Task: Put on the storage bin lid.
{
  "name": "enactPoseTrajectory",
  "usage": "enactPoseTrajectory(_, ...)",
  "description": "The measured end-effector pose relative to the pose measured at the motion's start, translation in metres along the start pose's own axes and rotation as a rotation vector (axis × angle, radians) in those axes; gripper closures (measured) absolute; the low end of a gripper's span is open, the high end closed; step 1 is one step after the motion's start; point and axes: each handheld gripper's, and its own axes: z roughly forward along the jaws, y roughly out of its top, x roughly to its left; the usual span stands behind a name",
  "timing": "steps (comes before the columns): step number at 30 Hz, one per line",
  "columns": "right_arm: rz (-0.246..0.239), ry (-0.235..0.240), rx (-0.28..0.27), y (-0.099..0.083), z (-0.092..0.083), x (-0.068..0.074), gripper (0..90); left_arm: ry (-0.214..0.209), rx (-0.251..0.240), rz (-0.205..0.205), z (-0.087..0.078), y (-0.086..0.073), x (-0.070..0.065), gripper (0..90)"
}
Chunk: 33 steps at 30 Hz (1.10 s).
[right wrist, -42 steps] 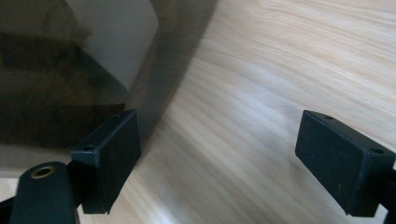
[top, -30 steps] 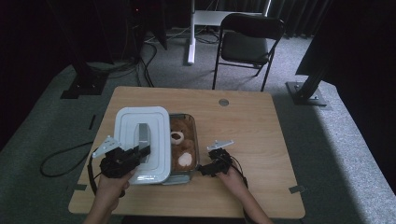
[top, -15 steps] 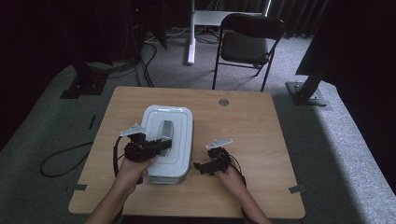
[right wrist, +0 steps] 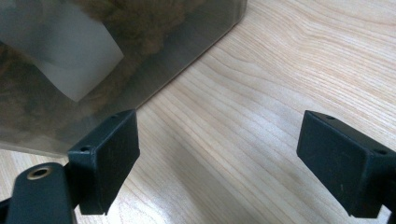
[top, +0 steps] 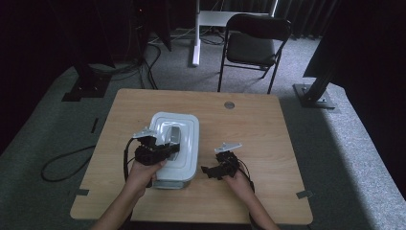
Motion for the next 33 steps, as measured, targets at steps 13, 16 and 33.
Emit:
enactPoseTrajectory(13,0.024,0.009,0.002,-0.002,0.0,-0.002,12.3,-0.041,0.054,-0.09,0.003,0.001,0.011,74.4)
enactPoseTrajectory(16,0.021,0.009,0.005,-0.003,0.0,-0.002,12.3,-0.021,0.055,-0.074,0.004,0.0,0.008,74.4)
enactPoseTrajectory(33,0.02,-0.005,0.0,-0.004,-0.005,-0.005,12.3,-0.017,0.087,-0.069,0.008,0.005,0.007,73.6)
